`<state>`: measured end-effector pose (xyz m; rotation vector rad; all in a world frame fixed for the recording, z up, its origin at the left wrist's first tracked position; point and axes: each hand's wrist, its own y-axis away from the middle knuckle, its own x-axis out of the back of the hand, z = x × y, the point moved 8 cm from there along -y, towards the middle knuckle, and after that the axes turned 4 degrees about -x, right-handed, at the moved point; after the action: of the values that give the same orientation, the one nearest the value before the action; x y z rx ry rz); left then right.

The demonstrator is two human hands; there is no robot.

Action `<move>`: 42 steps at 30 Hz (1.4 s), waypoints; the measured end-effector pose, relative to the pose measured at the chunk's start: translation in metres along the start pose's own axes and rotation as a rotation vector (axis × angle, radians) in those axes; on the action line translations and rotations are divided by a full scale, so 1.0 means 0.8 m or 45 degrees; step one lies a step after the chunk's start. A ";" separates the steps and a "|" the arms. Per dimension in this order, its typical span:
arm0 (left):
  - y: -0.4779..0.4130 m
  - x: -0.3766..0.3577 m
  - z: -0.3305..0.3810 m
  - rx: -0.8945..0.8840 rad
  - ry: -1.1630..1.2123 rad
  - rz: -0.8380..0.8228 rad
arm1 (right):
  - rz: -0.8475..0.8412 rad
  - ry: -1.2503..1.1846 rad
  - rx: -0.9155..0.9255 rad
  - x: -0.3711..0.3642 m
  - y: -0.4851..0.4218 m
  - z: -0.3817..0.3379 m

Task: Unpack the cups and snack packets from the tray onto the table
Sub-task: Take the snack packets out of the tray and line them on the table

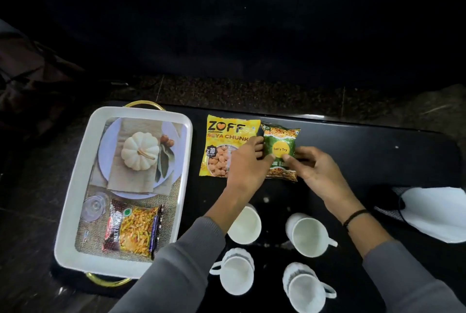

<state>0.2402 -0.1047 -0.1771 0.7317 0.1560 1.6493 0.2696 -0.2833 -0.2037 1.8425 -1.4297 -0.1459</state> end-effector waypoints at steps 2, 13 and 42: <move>0.003 -0.002 0.009 -0.133 -0.189 0.021 | 0.060 0.082 0.022 0.003 -0.003 0.001; 0.018 0.003 0.030 -0.300 -0.484 0.058 | 0.261 0.308 0.113 0.020 0.008 -0.023; 0.161 0.323 -0.273 0.538 -0.131 0.290 | -0.428 0.675 -0.038 -0.379 0.130 -0.089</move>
<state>0.0046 0.1700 -0.1900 1.1883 0.3657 1.8112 0.1176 0.0077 -0.1971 1.8990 -0.7493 0.1471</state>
